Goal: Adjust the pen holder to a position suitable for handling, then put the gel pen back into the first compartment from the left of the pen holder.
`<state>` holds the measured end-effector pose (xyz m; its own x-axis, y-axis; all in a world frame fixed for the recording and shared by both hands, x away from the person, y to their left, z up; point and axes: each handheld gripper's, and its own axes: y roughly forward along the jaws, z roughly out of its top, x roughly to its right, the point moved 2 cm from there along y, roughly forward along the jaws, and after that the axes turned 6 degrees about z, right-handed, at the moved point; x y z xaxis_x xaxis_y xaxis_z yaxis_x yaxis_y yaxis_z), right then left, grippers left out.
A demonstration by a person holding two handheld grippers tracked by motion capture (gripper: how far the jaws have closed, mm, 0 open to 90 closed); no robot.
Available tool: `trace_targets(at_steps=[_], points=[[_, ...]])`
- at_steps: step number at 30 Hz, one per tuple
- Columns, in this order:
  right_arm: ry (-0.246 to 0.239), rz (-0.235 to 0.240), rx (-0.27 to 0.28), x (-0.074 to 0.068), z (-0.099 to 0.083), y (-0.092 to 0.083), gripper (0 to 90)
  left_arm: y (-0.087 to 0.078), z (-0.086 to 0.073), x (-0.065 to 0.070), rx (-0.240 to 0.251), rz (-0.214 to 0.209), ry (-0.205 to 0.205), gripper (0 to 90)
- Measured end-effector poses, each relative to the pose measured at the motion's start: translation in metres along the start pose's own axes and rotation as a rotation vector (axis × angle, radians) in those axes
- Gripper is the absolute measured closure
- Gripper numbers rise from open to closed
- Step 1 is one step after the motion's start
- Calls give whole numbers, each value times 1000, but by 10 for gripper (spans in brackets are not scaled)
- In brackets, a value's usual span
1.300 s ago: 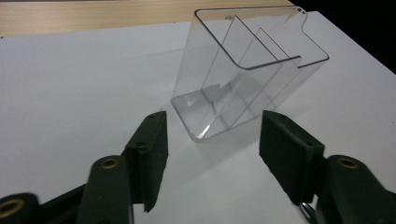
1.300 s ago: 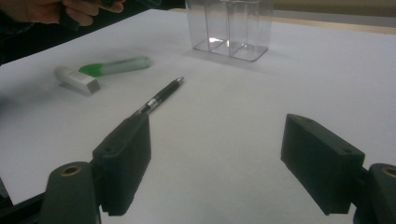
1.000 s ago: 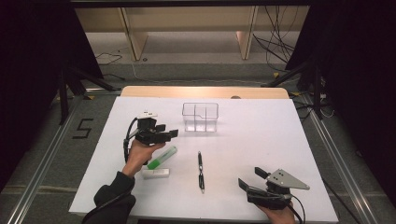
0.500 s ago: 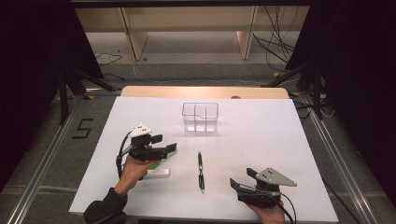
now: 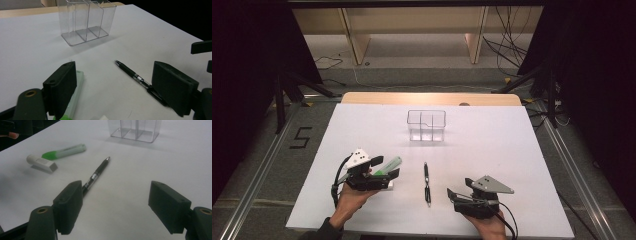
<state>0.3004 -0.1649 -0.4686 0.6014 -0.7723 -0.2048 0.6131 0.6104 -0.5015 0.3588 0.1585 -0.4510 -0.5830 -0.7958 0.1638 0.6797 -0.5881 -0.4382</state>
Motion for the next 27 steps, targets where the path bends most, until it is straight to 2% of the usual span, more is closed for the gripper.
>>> trace_targets(at_steps=[10,13,17,27], points=[[-22,4,-32,-20,5,23,299,-11,-7,-4,15,21,-24,183],[-42,3,-47,-27,4,30,299,-13,-9,-3,12,27,-14,178],[-56,8,-60,-35,2,39,302,-15,-12,-3,10,30,-22,174],[-92,-18,-91,-50,-3,55,336,-24,-18,0,33,42,-17,169]])
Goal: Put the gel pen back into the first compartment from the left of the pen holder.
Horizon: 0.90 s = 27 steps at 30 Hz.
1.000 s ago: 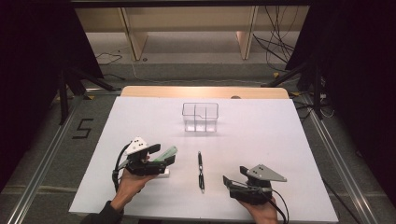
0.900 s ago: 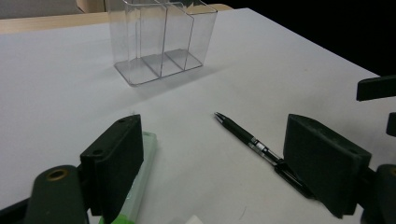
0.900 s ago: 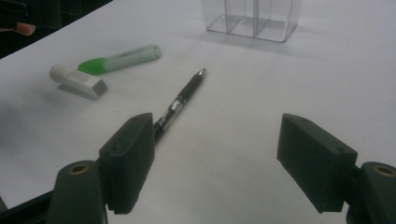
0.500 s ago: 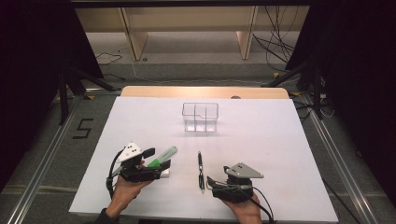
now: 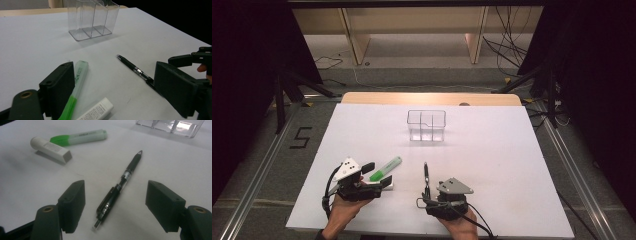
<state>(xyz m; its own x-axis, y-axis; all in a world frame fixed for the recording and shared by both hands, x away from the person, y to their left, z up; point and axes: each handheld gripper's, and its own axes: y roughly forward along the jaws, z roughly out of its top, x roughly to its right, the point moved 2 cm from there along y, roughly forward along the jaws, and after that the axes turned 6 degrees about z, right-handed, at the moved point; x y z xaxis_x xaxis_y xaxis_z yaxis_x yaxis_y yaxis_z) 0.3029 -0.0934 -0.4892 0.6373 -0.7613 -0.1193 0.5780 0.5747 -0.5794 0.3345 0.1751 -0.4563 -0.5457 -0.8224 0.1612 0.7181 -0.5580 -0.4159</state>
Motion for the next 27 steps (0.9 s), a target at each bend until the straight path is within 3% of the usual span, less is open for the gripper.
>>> trace_targets(at_steps=[5,20,27], points=[[-26,-36,-9,-9,-2,4,373,-3,-4,0,3,1,-4,168],[21,-113,-35,-19,-13,19,515,-3,-4,4,3,-4,11,168],[26,-124,-49,-20,-15,23,569,-4,-4,4,7,-4,11,168]])
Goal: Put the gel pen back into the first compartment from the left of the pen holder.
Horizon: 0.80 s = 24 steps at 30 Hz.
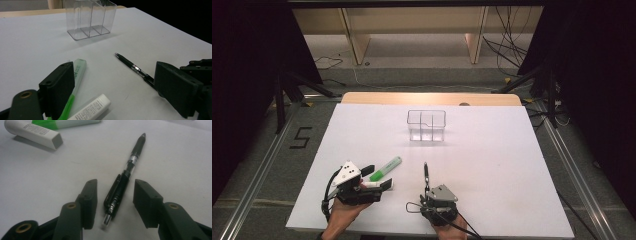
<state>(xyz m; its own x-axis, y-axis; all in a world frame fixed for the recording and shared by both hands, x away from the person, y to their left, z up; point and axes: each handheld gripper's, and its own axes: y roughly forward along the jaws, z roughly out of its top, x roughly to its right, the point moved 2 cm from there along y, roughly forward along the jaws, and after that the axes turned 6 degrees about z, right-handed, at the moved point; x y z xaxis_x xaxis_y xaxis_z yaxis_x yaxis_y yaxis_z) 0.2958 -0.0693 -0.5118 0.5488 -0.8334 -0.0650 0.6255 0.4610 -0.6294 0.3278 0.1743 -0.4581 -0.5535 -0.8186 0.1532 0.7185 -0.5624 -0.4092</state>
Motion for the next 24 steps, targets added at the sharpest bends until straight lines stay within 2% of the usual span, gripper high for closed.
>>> trace_targets(at_steps=[7,24], points=[[12,-7,-26,1,1,3,605,1,0,1,0,0,4,168],[-25,-31,-38,-4,2,4,658,1,0,2,0,-1,12,169]])
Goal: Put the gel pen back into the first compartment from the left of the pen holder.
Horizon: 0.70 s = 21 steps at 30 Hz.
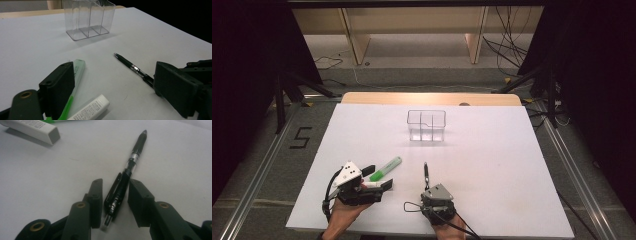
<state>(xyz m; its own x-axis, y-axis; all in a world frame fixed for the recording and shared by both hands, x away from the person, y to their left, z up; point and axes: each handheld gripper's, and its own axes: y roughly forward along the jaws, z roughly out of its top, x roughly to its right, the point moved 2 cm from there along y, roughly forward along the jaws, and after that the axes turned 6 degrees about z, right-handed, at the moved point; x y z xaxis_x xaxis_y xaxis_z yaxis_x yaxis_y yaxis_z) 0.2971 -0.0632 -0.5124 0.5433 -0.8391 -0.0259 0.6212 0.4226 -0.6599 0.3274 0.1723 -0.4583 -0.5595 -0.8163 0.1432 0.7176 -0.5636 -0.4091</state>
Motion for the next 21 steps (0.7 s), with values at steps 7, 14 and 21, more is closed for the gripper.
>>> trace_targets(at_steps=[7,14,21], points=[[5,1,-1,-2,0,0,685,0,0,0,0,0,0,169],[10,-1,-2,-2,0,0,707,0,0,0,1,-3,2,169],[21,-1,2,0,-1,0,749,0,0,1,3,-5,2,169]])
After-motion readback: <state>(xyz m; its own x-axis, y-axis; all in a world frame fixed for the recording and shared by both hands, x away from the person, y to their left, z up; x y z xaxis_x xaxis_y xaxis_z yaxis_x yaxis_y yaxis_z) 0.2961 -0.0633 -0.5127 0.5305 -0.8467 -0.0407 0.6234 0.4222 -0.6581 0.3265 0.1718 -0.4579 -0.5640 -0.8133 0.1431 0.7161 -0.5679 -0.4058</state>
